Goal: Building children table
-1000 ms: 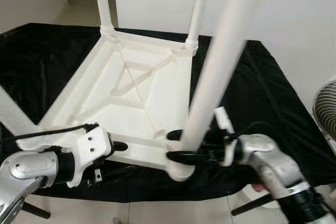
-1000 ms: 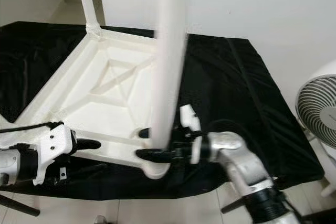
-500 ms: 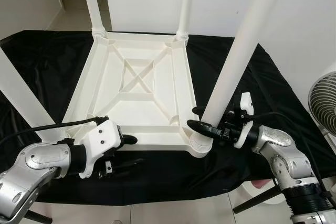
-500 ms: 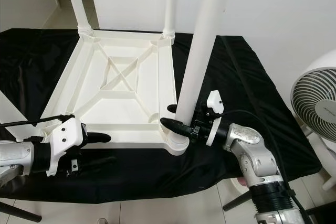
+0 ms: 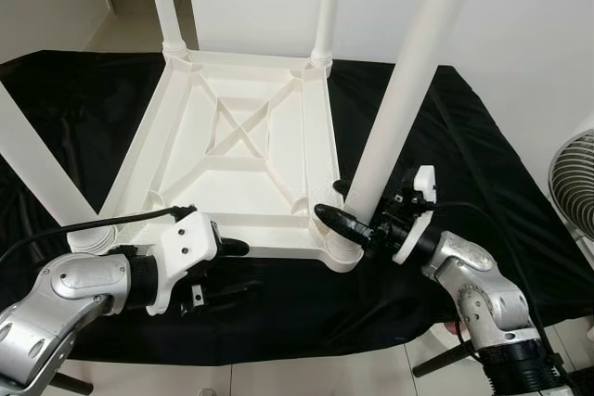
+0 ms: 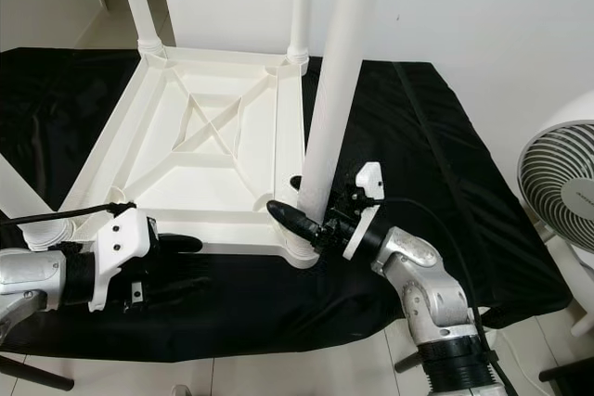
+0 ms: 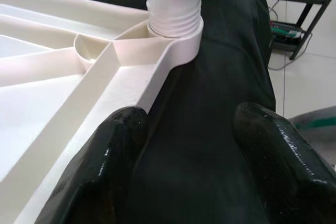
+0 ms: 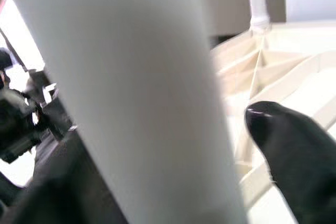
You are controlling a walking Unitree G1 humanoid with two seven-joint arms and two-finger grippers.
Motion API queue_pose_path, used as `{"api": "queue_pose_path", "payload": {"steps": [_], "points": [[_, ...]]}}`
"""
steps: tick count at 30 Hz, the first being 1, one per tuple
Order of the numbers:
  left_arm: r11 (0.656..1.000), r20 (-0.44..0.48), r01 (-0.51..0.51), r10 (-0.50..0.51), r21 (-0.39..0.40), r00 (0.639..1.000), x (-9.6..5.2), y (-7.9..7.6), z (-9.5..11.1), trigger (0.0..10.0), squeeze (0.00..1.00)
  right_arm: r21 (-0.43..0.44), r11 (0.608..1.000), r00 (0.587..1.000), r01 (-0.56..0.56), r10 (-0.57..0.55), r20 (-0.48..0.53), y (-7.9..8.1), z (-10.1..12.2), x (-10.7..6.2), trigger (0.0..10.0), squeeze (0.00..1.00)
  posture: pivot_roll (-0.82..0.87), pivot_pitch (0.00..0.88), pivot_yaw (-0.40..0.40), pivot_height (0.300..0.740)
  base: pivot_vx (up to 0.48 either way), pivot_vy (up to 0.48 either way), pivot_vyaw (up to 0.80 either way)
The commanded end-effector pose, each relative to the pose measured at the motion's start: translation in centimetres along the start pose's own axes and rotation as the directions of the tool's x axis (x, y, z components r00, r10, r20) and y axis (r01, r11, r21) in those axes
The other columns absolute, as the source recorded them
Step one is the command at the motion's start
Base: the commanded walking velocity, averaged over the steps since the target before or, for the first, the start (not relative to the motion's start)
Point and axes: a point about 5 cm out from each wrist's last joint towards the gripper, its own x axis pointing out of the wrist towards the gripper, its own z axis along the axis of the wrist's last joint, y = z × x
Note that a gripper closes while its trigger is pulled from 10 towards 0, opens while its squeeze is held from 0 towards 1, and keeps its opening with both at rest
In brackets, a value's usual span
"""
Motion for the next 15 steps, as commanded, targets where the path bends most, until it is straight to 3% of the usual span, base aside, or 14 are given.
{"api": "queue_pose_path", "payload": {"steps": [1,9,12,15], "points": [[0.999,0.007,-0.043,0.043,-0.019,0.999,0.2,0.3,0.0,10.0,0.0,0.018,1.0,1.0,0.009,-0.009,0.016,0.1,0.4,-0.5,10.0,0.0,0.05,0.124,-0.012,0.74,0.0,0.0,0.0],[0.991,0.048,-0.09,0.095,-0.1,0.994,1.4,0.4,0.1,10.0,0.0,-0.049,0.998,0.999,0.043,-0.044,-0.026,-0.6,0.8,-1.4,10.0,0.0,0.04,0.112,-0.007,0.74,0.0,0.0,0.0],[0.973,0.081,-0.138,0.155,-0.183,0.985,2.7,0.3,0.1,10.0,0.0,-0.091,0.994,0.994,0.059,-0.067,-0.084,-1.1,0.6,-1.6,10.0,0.0,0.03,0.103,-0.001,0.74,0.0,0.0,0.0],[0.961,0.078,-0.178,0.198,-0.21,0.977,3.5,0.3,-0.1,10.0,0.0,-0.113,0.991,0.992,0.067,-0.078,-0.103,-1.2,0.4,-1.4,10.0,0.0,0.03,0.092,-0.002,0.74,0.0,0.0,0.0]]}}
